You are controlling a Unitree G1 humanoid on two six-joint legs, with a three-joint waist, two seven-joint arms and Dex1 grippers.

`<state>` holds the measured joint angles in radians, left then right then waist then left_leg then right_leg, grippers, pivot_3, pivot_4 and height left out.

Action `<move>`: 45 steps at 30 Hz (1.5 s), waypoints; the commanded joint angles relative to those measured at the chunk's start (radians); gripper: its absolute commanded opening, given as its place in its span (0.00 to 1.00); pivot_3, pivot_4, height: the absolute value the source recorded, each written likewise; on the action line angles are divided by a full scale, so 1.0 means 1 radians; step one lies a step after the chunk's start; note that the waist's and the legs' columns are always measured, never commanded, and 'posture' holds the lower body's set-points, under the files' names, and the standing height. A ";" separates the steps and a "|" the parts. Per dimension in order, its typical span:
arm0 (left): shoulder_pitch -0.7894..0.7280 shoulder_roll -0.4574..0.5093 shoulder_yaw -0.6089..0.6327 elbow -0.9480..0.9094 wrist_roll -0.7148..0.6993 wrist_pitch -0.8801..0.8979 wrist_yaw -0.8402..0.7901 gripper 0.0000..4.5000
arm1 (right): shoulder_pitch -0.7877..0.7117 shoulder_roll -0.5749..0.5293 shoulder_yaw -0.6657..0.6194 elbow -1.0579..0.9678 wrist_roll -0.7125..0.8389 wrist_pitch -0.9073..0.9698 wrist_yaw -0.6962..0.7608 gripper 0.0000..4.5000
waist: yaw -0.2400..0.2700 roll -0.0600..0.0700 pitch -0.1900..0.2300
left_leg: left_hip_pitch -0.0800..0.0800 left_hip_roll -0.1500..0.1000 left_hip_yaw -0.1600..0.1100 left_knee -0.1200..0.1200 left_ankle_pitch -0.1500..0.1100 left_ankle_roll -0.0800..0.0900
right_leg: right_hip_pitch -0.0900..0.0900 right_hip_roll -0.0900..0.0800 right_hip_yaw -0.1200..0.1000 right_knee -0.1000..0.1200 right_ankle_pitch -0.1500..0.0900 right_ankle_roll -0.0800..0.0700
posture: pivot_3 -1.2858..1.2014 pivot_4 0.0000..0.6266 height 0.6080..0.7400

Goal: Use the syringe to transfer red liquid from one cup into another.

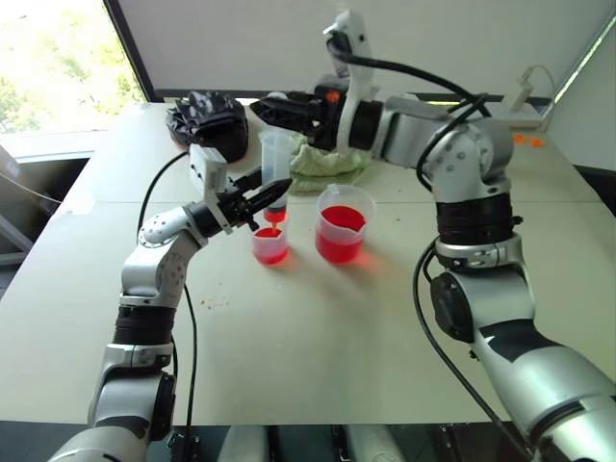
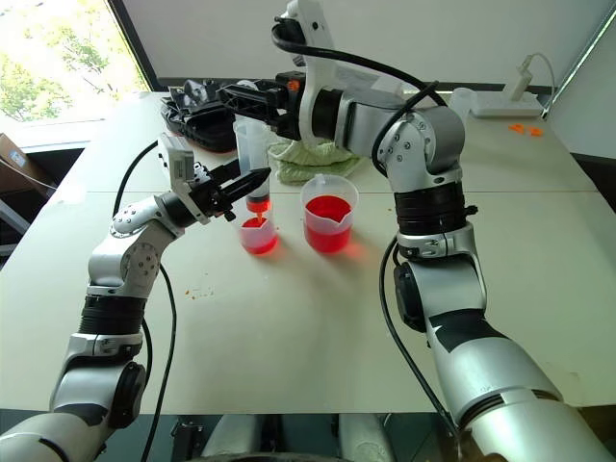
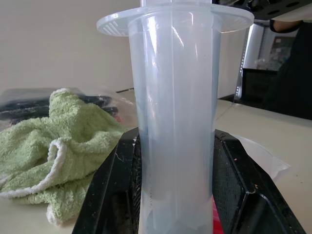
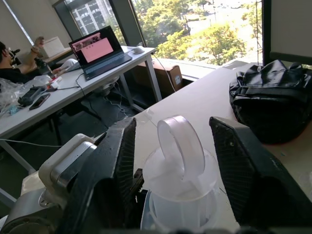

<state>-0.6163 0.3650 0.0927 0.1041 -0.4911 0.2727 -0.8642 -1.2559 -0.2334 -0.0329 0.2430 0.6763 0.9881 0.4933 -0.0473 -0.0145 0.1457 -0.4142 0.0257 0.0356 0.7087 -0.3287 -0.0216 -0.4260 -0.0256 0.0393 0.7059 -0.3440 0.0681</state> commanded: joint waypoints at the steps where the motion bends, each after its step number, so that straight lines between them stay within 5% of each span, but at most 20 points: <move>1: -0.005 0.005 0.012 -0.049 -0.008 -0.014 0.008 0.30 | -0.042 0.018 -0.020 -0.001 -0.004 -0.022 0.016 0.13 | -0.001 0.000 0.000 | 0.000 0.000 0.000 0.000 0.000 0.000 | 0.000 0.000 0.000 0.000 0.000 0.000 | 0.52 0.24 1.00; 3: -0.004 0.005 0.012 -0.050 -0.008 -0.014 0.009 0.30 | -0.043 0.022 -0.022 0.003 -0.012 -0.024 0.018 0.01 | -0.002 0.000 0.000 | 0.000 0.000 0.000 0.000 0.000 0.000 | 0.000 0.000 0.000 0.000 0.000 0.000 | 0.52 0.24 1.00; 45: -0.016 0.043 0.047 -0.030 -0.013 -0.034 0.004 0.30 | 0.076 0.097 0.037 -0.262 0.012 0.120 0.037 0.01 | -0.023 0.000 0.000 | 0.000 0.000 -0.001 -0.002 0.001 -0.002 | 0.000 0.000 -0.001 0.000 0.000 0.000 | 0.52 0.24 1.00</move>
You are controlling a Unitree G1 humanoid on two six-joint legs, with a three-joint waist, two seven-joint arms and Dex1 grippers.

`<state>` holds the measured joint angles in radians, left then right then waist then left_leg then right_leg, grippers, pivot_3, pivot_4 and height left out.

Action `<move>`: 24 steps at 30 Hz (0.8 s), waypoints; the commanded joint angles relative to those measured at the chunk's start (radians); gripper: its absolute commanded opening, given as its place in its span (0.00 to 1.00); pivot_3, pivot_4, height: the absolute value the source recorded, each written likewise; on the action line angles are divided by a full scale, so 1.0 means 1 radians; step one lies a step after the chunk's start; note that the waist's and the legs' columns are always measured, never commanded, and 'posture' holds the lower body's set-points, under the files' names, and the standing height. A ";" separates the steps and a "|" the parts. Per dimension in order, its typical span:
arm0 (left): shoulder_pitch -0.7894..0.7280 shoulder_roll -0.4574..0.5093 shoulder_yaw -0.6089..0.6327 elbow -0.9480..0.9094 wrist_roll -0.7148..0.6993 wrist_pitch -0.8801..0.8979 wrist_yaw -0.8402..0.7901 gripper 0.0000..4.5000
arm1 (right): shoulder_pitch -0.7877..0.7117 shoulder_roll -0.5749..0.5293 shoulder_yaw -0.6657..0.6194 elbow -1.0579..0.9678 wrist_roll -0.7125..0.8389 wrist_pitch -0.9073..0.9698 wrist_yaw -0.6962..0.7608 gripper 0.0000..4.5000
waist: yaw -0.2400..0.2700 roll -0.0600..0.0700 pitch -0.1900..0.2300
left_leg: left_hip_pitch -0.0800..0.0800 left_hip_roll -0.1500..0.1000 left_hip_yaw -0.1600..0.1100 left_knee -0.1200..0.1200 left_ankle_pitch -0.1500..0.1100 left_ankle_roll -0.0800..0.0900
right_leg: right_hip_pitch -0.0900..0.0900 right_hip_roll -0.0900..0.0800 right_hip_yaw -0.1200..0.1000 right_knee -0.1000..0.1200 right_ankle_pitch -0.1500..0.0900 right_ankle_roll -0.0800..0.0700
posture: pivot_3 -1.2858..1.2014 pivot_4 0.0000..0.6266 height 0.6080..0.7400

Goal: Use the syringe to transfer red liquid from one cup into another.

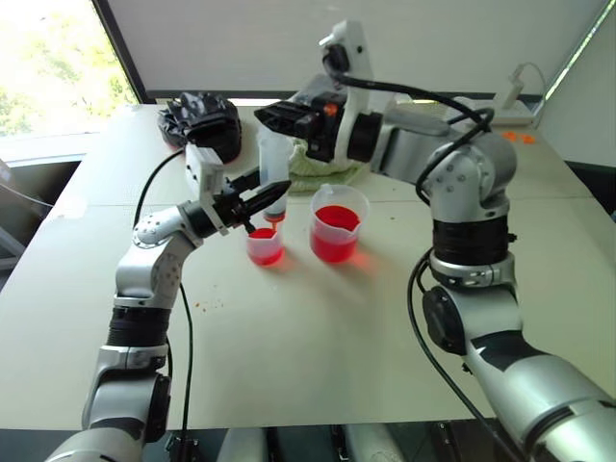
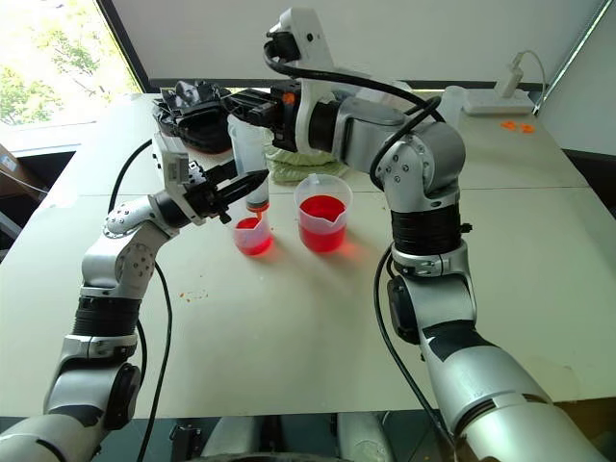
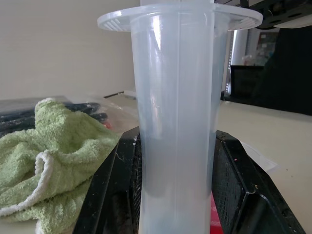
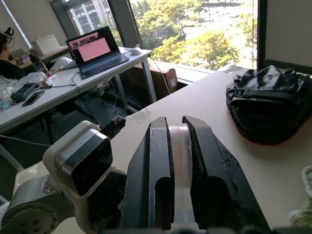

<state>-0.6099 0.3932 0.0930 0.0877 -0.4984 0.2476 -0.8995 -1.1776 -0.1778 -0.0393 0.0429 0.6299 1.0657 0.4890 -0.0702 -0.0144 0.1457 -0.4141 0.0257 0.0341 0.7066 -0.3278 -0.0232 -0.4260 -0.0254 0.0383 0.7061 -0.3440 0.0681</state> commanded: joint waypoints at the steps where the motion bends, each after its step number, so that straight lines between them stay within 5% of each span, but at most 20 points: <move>1: -0.021 0.017 0.048 -0.015 -0.007 -0.009 0.040 0.30 | -0.002 0.042 0.045 -0.063 0.057 0.043 0.042 0.01 | 0.000 0.000 0.000 | 0.000 0.000 0.000 0.000 0.000 0.000 | 0.000 0.000 0.000 0.000 0.000 0.000 | 0.52 0.24 1.00; 24: -0.008 0.054 0.076 -0.036 -0.028 0.005 0.062 0.30 | 0.032 0.036 0.108 -0.075 0.038 0.044 0.078 0.01 | 0.000 0.000 0.000 | 0.000 0.000 0.000 0.000 0.000 0.000 | 0.000 0.000 0.000 0.000 0.000 0.000 | 0.52 0.24 1.00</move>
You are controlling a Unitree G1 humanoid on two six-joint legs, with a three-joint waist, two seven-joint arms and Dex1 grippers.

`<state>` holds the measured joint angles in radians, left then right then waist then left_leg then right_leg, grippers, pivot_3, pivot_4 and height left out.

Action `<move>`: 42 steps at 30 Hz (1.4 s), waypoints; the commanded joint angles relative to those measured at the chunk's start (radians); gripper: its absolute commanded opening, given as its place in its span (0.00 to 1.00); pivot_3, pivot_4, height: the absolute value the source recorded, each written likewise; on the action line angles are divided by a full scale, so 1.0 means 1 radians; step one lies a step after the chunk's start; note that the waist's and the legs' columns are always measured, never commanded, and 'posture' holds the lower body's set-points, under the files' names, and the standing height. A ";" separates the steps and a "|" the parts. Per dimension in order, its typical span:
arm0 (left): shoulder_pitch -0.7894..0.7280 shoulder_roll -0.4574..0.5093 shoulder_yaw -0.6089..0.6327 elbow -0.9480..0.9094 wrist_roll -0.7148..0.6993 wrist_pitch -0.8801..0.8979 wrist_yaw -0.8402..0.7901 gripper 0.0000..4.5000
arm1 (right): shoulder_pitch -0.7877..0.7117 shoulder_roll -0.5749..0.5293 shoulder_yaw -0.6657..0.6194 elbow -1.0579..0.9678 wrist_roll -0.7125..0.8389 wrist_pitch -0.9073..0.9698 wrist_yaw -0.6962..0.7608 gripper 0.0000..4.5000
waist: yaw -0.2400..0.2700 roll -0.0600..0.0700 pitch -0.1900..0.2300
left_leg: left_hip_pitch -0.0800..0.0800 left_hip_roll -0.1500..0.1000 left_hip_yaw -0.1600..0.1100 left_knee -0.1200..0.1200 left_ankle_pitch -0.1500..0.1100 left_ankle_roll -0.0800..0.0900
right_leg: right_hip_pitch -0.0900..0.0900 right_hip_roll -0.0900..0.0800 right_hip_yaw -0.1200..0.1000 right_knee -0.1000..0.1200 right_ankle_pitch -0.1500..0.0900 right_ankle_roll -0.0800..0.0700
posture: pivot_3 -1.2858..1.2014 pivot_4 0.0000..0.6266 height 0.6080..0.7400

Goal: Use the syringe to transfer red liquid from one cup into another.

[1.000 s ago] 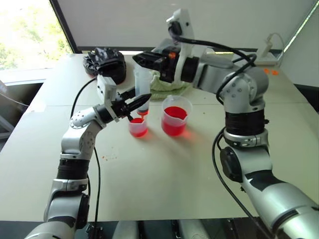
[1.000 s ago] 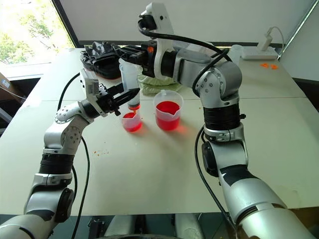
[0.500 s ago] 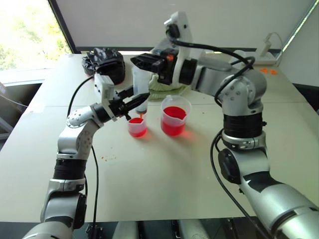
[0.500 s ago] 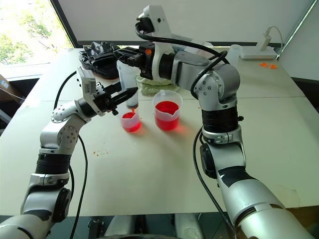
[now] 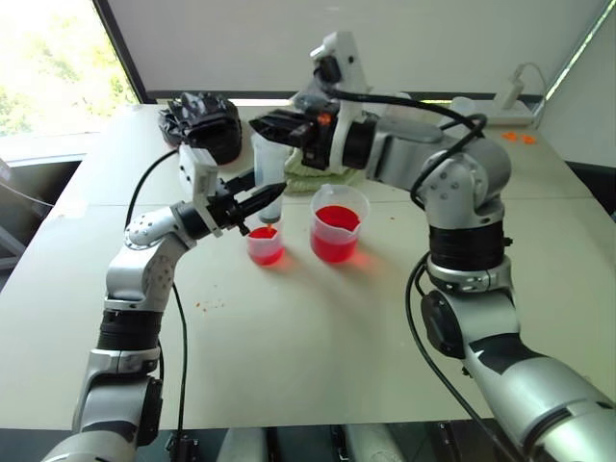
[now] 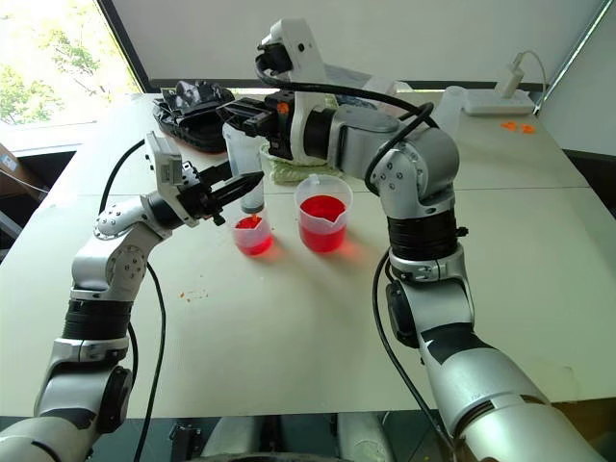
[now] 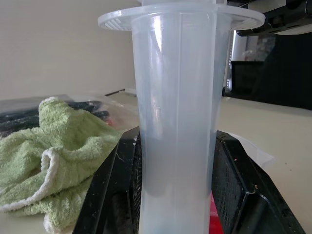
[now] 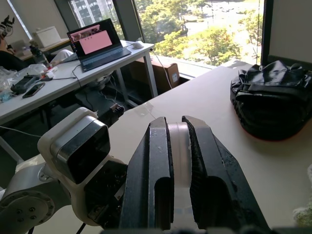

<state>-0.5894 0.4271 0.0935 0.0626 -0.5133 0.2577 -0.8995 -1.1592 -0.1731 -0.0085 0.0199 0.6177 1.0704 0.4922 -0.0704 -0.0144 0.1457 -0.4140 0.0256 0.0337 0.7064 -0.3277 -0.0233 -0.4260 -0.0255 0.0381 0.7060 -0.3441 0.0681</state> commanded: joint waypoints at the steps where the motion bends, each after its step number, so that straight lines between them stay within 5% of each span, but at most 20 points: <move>1: -0.029 0.020 0.076 -0.010 -0.013 -0.005 0.063 0.30 | 0.014 0.031 0.079 -0.052 0.049 0.039 0.076 0.01 | 0.000 0.000 0.000 | 0.000 0.000 0.000 0.000 0.000 0.000 | 0.000 0.000 0.000 0.000 0.000 0.000 | 0.52 0.24 1.00; 30: -0.024 0.033 0.099 -0.027 -0.020 0.003 0.082 0.30 | 0.005 0.032 0.090 -0.038 0.023 0.016 0.098 0.01 | 0.000 0.000 0.000 | 0.000 0.000 0.000 0.000 0.000 0.000 | 0.000 0.000 0.000 0.000 0.000 0.000 | 0.52 0.24 1.00; 38: -0.013 0.039 0.098 -0.037 -0.022 0.004 0.089 0.30 | -0.003 0.033 0.079 -0.030 0.013 0.018 0.105 0.87 | -0.001 0.000 0.000 | 0.000 0.000 0.000 0.000 0.000 0.000 | 0.000 0.000 0.000 0.000 0.000 0.000 | 0.52 0.24 1.00; 42: -0.007 0.041 0.098 -0.044 -0.024 0.007 0.095 0.30 | -0.015 0.018 0.059 -0.020 0.011 0.017 0.112 0.87 | 0.000 0.000 0.000 | 0.000 0.000 0.000 0.000 0.000 0.000 | 0.000 0.000 0.000 0.000 0.000 0.000 | 0.52 0.24 1.00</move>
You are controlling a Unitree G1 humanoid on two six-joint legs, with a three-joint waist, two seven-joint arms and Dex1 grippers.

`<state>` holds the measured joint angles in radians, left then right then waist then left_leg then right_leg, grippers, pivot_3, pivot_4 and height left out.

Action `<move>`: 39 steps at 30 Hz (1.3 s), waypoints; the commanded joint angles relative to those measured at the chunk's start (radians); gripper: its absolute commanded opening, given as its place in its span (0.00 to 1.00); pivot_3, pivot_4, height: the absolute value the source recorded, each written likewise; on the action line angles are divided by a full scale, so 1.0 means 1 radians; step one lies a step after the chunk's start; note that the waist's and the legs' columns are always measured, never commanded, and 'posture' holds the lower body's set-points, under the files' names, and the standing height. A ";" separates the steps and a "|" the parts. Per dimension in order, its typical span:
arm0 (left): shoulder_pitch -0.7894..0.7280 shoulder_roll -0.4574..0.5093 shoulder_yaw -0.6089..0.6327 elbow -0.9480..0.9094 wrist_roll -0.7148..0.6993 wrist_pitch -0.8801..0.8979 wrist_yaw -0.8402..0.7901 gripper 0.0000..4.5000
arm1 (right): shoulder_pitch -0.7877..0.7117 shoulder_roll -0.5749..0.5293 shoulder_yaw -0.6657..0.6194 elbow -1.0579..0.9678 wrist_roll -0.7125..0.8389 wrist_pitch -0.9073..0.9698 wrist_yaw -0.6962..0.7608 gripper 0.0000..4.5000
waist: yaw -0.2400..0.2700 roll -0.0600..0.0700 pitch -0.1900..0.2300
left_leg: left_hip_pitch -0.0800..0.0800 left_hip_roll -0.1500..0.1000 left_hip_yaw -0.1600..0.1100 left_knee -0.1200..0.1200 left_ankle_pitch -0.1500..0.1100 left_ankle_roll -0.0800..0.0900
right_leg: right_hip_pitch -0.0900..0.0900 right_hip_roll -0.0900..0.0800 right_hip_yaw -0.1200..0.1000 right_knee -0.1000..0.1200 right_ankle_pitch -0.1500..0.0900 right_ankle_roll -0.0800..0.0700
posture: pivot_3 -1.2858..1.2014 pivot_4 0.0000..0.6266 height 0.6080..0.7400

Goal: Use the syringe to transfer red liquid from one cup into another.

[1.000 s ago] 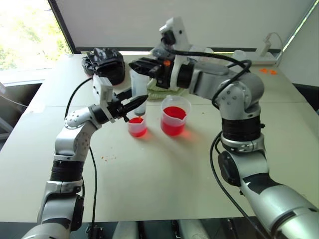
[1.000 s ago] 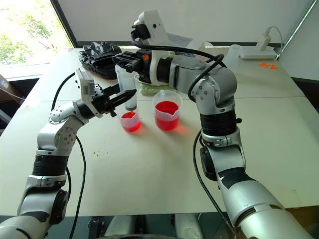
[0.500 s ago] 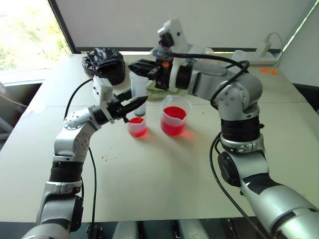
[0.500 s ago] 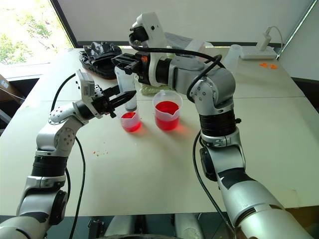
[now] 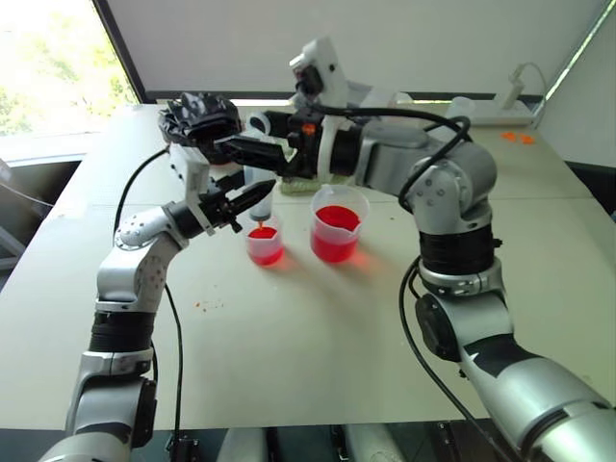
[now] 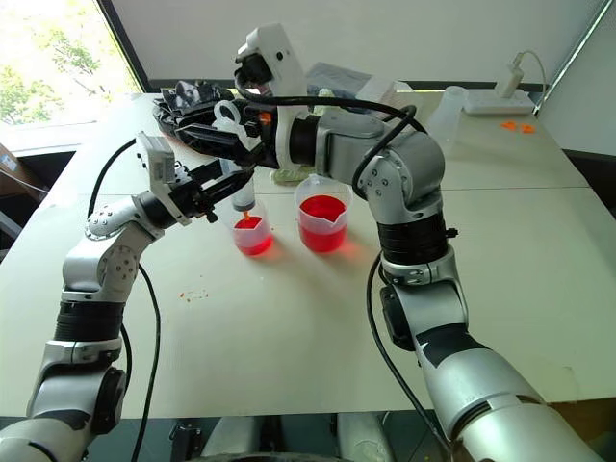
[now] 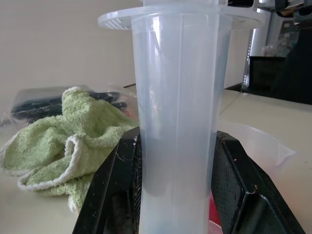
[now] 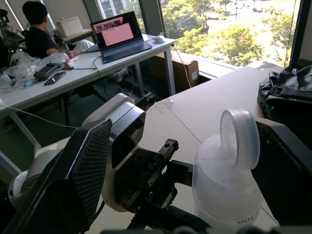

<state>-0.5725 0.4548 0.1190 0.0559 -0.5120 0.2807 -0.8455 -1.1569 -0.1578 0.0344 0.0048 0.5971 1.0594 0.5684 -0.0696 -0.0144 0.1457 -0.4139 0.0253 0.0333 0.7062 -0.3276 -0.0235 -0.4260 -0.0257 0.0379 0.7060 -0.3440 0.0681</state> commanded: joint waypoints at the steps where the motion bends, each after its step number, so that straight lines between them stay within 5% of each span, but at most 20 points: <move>1: -0.022 0.013 0.073 -0.039 -0.025 -0.016 0.041 0.30 | -0.020 0.000 0.011 -0.003 0.031 0.027 0.036 0.87 | -0.001 0.000 0.000 | 0.000 0.000 0.000 0.000 0.000 0.000 | 0.000 0.000 0.000 0.000 0.000 0.000 | 0.52 0.24 1.00; 15: -0.035 0.012 0.080 -0.056 -0.055 0.048 0.062 0.30 | -0.042 -0.136 -0.138 0.066 0.027 0.022 0.001 0.87 | 0.000 0.000 0.000 | 0.000 -0.001 0.000 0.000 0.000 0.000 | 0.000 -0.001 0.000 0.000 0.000 0.000 | 0.52 0.24 1.00; 29: -0.194 -0.003 0.155 -0.050 -0.360 0.529 0.213 0.30 | 0.015 -0.196 -0.177 0.043 0.022 0.014 -0.060 0.87 | -0.001 0.000 0.000 | 0.001 -0.001 0.000 -0.003 0.001 -0.001 | 0.000 0.000 0.000 0.000 0.000 0.000 | 0.52 0.24 1.00; 39: -0.359 -0.060 0.376 0.033 -0.625 0.753 0.660 0.30 | 0.077 -0.187 -0.202 -0.009 0.044 0.028 -0.102 0.87 | -0.003 0.000 0.000 | 0.001 0.000 0.000 -0.003 0.001 -0.001 | 0.000 0.000 0.000 0.000 0.000 0.000 | 0.52 0.24 1.00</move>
<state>-0.9081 0.3751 0.4367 0.0847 -1.0904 1.0191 -0.2505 -1.0679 -0.3462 -0.1398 0.0407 0.6158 1.0883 0.4733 -0.0727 -0.0144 0.1457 -0.4132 0.0249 0.0331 0.7027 -0.3268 -0.0249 -0.4258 -0.0258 0.0378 0.7058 -0.3440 0.0681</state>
